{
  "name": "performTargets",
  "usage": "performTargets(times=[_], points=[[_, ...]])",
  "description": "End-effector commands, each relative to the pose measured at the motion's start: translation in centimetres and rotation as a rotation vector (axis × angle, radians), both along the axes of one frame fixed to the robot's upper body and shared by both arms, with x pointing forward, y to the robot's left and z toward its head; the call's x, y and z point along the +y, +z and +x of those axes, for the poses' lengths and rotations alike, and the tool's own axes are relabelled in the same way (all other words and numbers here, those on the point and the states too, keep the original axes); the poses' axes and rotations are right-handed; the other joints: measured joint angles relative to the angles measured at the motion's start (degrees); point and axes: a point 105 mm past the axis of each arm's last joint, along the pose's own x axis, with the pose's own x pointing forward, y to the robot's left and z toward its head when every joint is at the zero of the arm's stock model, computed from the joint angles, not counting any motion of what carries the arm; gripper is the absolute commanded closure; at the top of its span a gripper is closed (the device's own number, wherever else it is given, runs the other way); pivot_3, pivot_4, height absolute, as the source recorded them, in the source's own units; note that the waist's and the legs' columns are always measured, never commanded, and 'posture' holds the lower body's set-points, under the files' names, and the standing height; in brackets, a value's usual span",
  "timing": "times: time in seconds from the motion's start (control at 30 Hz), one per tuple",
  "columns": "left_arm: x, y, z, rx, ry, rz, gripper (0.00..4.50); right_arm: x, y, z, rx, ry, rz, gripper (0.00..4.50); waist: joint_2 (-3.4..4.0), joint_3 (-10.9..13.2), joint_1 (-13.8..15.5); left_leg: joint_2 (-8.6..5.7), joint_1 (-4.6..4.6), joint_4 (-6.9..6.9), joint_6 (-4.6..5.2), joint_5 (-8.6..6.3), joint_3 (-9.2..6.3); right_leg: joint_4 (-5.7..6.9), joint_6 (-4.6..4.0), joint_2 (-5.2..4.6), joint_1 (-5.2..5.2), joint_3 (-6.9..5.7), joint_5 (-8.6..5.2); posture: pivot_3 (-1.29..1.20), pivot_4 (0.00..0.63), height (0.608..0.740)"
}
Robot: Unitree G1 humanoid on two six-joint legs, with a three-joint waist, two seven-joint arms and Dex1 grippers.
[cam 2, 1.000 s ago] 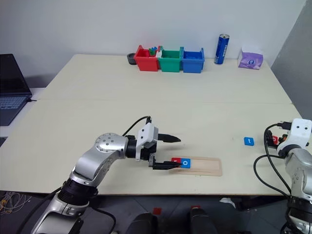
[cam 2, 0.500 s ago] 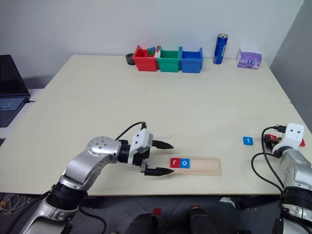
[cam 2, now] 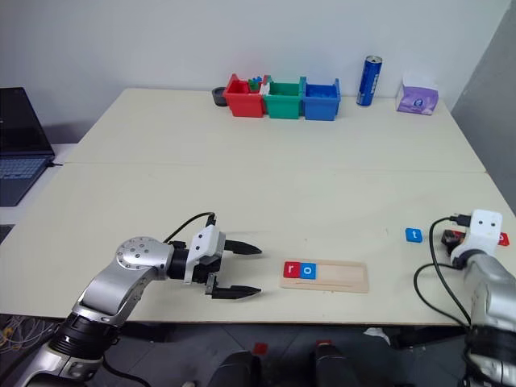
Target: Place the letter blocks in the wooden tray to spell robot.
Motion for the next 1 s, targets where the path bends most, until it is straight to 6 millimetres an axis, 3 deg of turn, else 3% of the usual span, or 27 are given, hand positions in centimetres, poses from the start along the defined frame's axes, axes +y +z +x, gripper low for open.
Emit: performTargets(times=[0.03,0.17,0.23,0.37,0.47,0.7,0.87,1.0], points=[[-1.3,0.8,-0.7,-0.034,-0.063,-0.027,0.00,1.6,2.4,-2.1,-0.067,-0.011,-0.009,3.04,0.02,-0.01,-0.07,0.03,-0.01,0.00,0.00,0.00,-0.03,0.02,0.00,0.01,0.00,-0.02,-0.01,0.00,0.150,0.740],[-1.6,0.8,-1.2,-0.024,-0.087,-0.033,0.00,5.0,2.1,-4.4,-0.046,0.040,-0.002,3.04,0.11,0.02,-0.41,0.02,0.10,0.02,0.00,0.00,-0.01,0.04,0.01,0.00,-0.01,0.10,-0.01,0.00,0.150,0.740],[-1.6,0.6,-1.1,-0.022,-0.092,-0.029,0.00,7.6,1.6,-5.2,-0.029,0.105,0.035,3.04,0.12,0.01,-0.42,0.02,0.12,0.02,0.00,0.00,-0.01,0.04,0.01,0.01,-0.01,0.10,-0.01,0.00,0.150,0.740],[-1.6,0.5,-1.0,-0.025,-0.097,-0.026,0.00,10.8,0.9,-5.8,-0.007,0.177,0.100,3.04,0.12,0.01,-0.45,0.03,0.14,0.03,-0.01,0.00,0.01,0.05,0.01,0.03,0.01,0.07,-0.01,0.00,0.150,0.740],[-1.6,0.4,-0.9,-0.025,-0.096,-0.027,0.00,11.8,0.4,-5.9,0.013,0.196,0.110,3.04,0.12,0.01,-0.35,0.02,0.12,0.03,0.00,0.00,0.02,0.03,0.01,0.02,0.01,0.05,-0.01,0.00,0.150,0.740],[-0.9,-0.3,-1.2,-0.020,-0.074,-0.024,0.00,11.5,-0.8,-5.9,0.038,0.153,0.140,3.04,0.12,0.01,-0.30,0.02,0.09,0.02,0.00,0.00,0.03,-0.02,0.01,0.00,0.01,0.05,-0.02,0.00,0.150,0.740],[-0.6,-0.4,-1.2,-0.023,-0.048,-0.027,0.00,11.6,-0.3,-5.6,0.001,0.155,0.147,1.39,0.12,0.01,-0.30,0.03,0.09,0.02,0.00,0.00,0.02,0.00,0.00,0.01,0.01,0.01,-0.02,0.00,0.150,0.740],[-0.2,-0.6,-0.9,-0.031,-0.015,-0.033,0.00,11.3,2.5,-4.8,-0.087,0.194,0.069,0.03,0.12,0.02,-0.31,0.01,0.09,0.03,0.00,0.00,0.02,0.00,0.00,0.00,0.00,0.04,-0.02,0.00,0.150,0.740]])
